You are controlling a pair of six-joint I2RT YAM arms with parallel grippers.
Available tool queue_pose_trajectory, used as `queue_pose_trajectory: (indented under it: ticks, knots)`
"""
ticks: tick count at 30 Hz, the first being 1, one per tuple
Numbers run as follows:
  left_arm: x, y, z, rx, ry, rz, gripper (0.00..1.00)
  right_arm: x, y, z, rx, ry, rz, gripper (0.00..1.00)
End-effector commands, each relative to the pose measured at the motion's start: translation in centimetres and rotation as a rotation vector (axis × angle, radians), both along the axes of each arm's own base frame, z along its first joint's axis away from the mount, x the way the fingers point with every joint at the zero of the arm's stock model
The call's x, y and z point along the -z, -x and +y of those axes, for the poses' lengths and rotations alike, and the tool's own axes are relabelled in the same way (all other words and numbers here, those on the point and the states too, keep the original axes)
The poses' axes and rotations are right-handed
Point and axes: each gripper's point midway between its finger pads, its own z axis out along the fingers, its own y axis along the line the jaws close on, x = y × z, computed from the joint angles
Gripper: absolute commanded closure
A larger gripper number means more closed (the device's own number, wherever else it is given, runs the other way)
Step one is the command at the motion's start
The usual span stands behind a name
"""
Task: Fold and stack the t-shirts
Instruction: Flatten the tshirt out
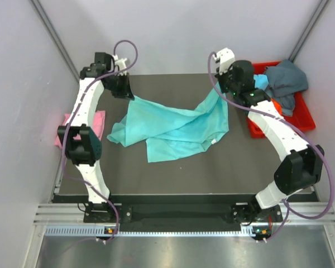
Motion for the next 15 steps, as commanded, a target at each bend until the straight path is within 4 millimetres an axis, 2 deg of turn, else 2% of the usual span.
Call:
queue_pose_trajectory:
  ticks: [1, 2, 3, 4, 5, 6, 7, 8, 9, 10, 11, 13, 14, 15]
  knots:
    - [-9.5, 0.6, 0.5, -0.002, -0.020, -0.284, 1.00, -15.3, 2.4, -2.8, 0.090, -0.100, -0.333, 1.00]
    - [-11.5, 1.1, 1.1, -0.025, -0.041, -0.344, 1.00, -16.8, 3.0, -3.3, 0.100, -0.106, -0.362, 1.00]
    - [-12.5, 1.4, 1.3, -0.036, -0.046, -0.376, 1.00, -18.1, 3.4, -3.7, 0.111, -0.114, -0.389, 1.00]
    - [-13.4, 1.7, 1.6, -0.048, -0.055, -0.407, 1.00, -20.5, 4.6, -4.5, 0.132, -0.129, -0.428, 1.00]
    - [-15.6, 2.4, 2.0, -0.065, -0.065, -0.487, 1.00, -21.6, 5.2, -4.8, 0.137, -0.143, -0.442, 1.00]
    - [-16.7, 2.7, 2.4, -0.082, -0.076, -0.534, 1.00, -22.7, 5.9, -5.1, 0.144, -0.150, -0.462, 1.00]
    - [-17.9, 3.2, 2.7, -0.094, -0.086, -0.582, 1.00, -24.8, 7.6, -5.8, 0.153, -0.167, -0.506, 1.00]
    - [-21.1, 4.4, 3.0, -0.115, -0.086, -0.694, 1.00, -25.8, 8.5, -6.2, 0.158, -0.176, -0.526, 1.00]
    - [-21.0, 4.9, 3.5, -0.136, -0.105, -0.706, 1.00, -26.5, 9.3, -6.5, 0.158, -0.183, -0.542, 1.00]
    - [-21.9, 5.5, 3.8, -0.143, -0.110, -0.739, 1.00, -27.6, 11.1, -7.2, 0.168, -0.192, -0.566, 1.00]
    - [-23.6, 7.1, 4.1, -0.162, -0.114, -0.787, 1.00, -27.9, 11.9, -7.7, 0.174, -0.190, -0.577, 1.00]
    - [-24.2, 8.3, 4.8, -0.197, -0.130, -0.808, 1.00, -28.2, 14.7, -9.1, 0.192, -0.192, -0.602, 1.00]
    - [-25.2, 9.8, 5.0, -0.203, -0.129, -0.844, 1.00, -28.1, 15.7, -9.6, 0.193, -0.192, -0.605, 1.00]
    - [-25.7, 10.5, 5.1, -0.208, -0.134, -0.865, 1.00, -28.1, 16.6, -9.9, 0.190, -0.194, -0.611, 1.00]
